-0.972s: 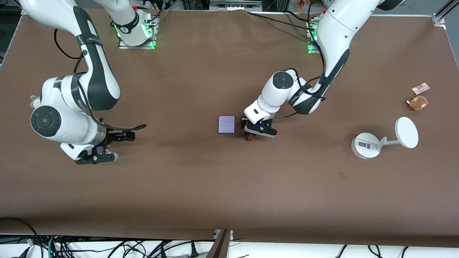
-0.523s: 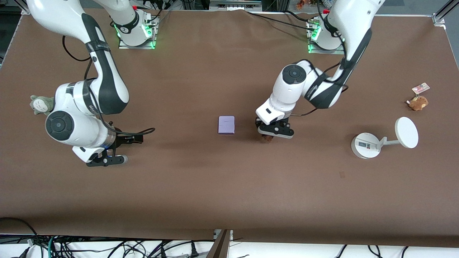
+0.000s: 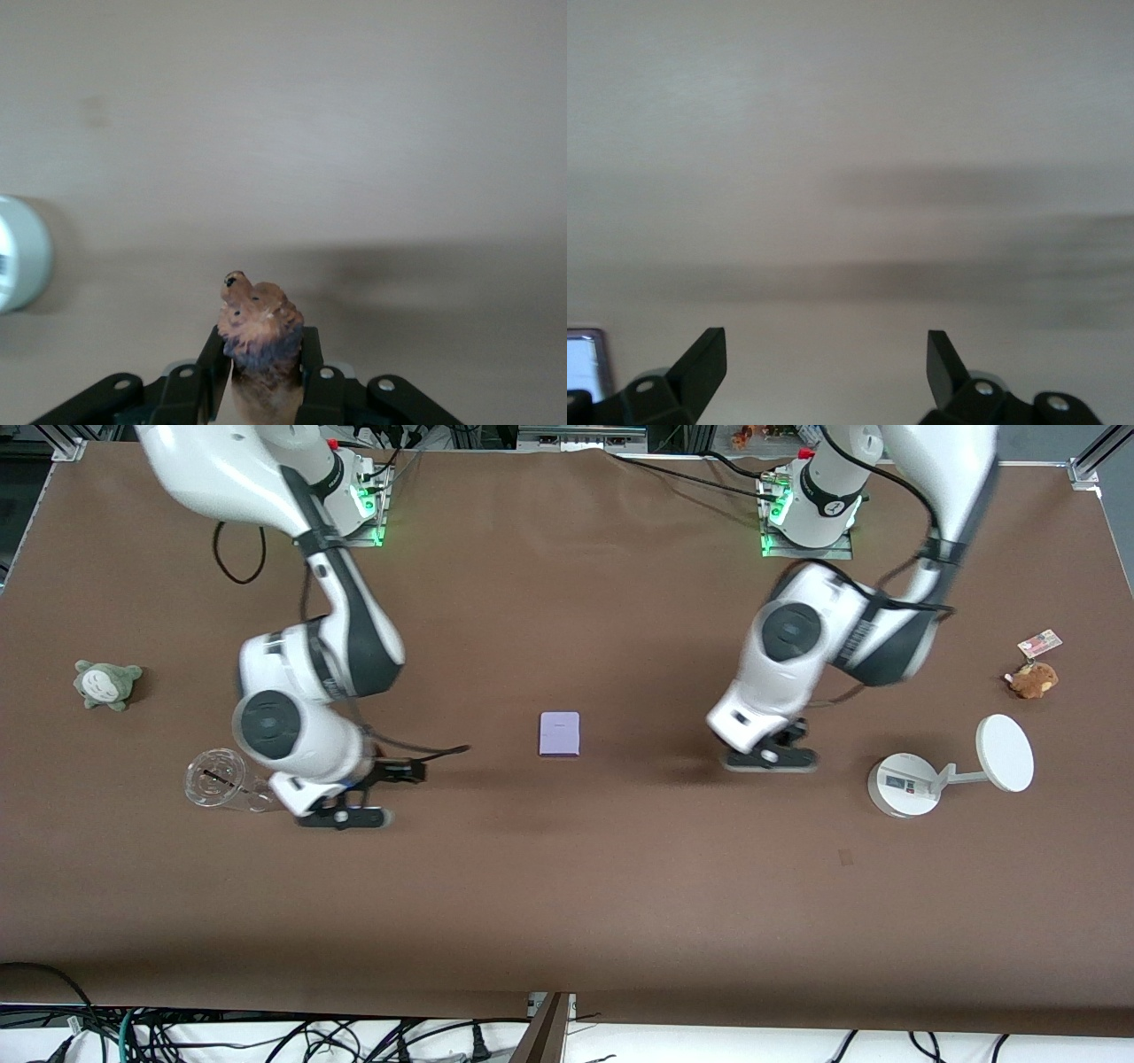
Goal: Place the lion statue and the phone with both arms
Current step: 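Lift the lion with the left gripper while the right gripper moves toward the box, then lower the lion beside the lamp base while the right gripper grasps the box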
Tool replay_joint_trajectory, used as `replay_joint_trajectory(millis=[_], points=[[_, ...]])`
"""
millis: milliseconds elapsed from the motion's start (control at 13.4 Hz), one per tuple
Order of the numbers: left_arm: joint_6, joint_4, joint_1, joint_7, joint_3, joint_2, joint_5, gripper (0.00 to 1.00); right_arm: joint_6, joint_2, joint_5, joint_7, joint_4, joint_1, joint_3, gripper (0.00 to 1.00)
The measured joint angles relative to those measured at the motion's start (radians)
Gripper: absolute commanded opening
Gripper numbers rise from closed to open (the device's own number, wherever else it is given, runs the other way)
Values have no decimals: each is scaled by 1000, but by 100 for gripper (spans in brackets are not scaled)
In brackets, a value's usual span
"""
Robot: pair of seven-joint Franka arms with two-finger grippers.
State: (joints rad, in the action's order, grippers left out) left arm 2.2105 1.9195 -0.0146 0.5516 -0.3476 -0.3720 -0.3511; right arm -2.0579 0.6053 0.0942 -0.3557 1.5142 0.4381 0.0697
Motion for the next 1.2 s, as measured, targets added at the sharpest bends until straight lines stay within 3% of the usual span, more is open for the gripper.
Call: replay_joint_trajectory(millis=[374, 673, 972, 1047, 1121, 1196], points=[[67, -3, 209, -221, 6, -81, 0, 14, -112, 52, 0, -171, -1, 111, -1, 100], [209, -4, 250, -250, 5, -204, 0, 16, -225, 102, 0, -295, -1, 225, -2, 100], [209, -11, 277, -331, 4, -202, 0, 17, -302, 138, 0, -377, -2, 296, -2, 100], [209, -12, 294, -364, 4, -202, 0, 22, -320, 149, 0, -393, -2, 312, -2, 100], [208, -11, 307, -386, 4, -202, 0, 37, -334, 160, 0, -404, -2, 327, -2, 100], [207, -11, 314, -395, 4, -202, 0, 65, -345, 170, 0, -414, -3, 342, -2, 100]])
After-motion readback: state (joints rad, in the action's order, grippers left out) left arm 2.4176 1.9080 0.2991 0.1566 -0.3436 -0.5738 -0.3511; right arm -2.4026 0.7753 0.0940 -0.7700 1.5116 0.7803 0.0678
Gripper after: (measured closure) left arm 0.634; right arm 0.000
